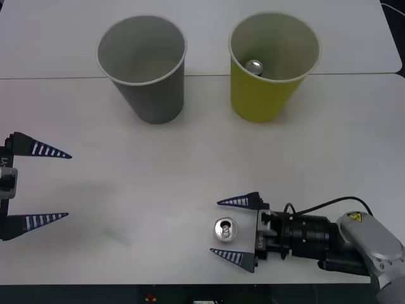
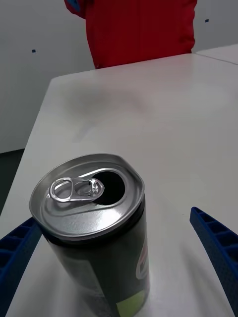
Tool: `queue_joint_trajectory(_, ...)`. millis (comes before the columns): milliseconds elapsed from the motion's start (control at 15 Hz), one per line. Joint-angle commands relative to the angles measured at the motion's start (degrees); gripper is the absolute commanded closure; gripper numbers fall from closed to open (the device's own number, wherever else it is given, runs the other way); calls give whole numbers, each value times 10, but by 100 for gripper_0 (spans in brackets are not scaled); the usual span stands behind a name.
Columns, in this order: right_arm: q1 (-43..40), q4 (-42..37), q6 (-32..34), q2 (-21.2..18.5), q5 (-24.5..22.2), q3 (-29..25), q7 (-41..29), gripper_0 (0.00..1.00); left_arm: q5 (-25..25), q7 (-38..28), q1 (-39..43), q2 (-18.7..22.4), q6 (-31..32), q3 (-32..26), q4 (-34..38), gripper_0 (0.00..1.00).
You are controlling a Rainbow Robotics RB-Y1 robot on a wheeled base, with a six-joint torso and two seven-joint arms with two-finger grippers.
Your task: Put the can into the green bin and the plastic bottle into the gray bin
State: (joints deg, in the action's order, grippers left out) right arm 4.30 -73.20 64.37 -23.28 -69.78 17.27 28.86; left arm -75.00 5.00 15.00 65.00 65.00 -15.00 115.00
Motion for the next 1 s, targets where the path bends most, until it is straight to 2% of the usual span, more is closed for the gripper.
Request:
queue_joint_trajectory(67,0,0,-5,1,0,5,4,0,0,0,0,0,0,0,0,0)
queue_joint_trajectory(133,0,0,-5,1,0,4,6,25,0,0,0,0,0,0,0,0)
queue_joint_trajectory(200,1,0,-5,1,0,5,7,85,0,0,0,0,0,0,0,0)
queue_joint_trajectory(267,1,0,-6,1,1,5,7,100,0,0,0,0,0,0,0,0)
queue_joint_trajectory(800,0,0,2,1,9,5,6,100,0,0,0,0,0,0,0,0)
queue_joint_trajectory(1000,1,-1,11,-5,25,5,1,100,0,0,0,0,0,0,0,0)
